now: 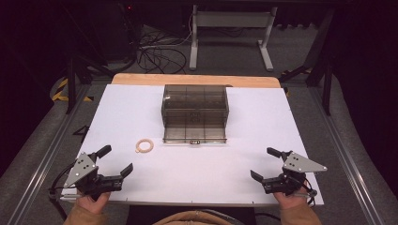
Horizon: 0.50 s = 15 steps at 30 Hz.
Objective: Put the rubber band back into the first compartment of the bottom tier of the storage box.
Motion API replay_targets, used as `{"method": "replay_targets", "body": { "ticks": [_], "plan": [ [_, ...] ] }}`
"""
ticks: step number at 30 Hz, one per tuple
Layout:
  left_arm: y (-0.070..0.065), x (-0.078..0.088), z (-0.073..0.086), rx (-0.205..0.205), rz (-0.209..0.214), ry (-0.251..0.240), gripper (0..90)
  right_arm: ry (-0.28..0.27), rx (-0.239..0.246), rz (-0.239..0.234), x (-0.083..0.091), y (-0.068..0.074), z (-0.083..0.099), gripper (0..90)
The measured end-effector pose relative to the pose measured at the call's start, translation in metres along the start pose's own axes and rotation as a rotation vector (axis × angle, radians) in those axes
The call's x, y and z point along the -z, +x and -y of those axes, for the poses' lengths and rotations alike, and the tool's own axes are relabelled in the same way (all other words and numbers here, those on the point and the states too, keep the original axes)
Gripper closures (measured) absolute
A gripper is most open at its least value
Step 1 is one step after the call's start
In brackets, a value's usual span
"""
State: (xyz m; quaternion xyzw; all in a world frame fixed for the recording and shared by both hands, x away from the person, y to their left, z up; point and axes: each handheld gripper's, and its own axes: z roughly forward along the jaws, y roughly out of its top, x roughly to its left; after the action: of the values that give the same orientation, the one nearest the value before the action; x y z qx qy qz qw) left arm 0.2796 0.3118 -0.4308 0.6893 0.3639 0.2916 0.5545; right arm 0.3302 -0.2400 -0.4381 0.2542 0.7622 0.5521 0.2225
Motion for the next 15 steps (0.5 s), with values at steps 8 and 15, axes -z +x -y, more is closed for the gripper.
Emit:
{"method": "replay_targets", "body": {
  "ticks": [8, 15],
  "plan": [
    [0.0007, 0.0011, -0.0019, -0.002, -0.005, -0.012, 1.7, -0.003, 0.0, -0.005, 0.0008, 0.0003, 0.0003, 0.9],
    [0.0009, 0.0002, -0.003, 0.022, -0.012, -0.012, 2.4, -0.003, 0.001, -0.009, 0.0007, 0.0007, 0.0002, 1.0]
  ]
}}
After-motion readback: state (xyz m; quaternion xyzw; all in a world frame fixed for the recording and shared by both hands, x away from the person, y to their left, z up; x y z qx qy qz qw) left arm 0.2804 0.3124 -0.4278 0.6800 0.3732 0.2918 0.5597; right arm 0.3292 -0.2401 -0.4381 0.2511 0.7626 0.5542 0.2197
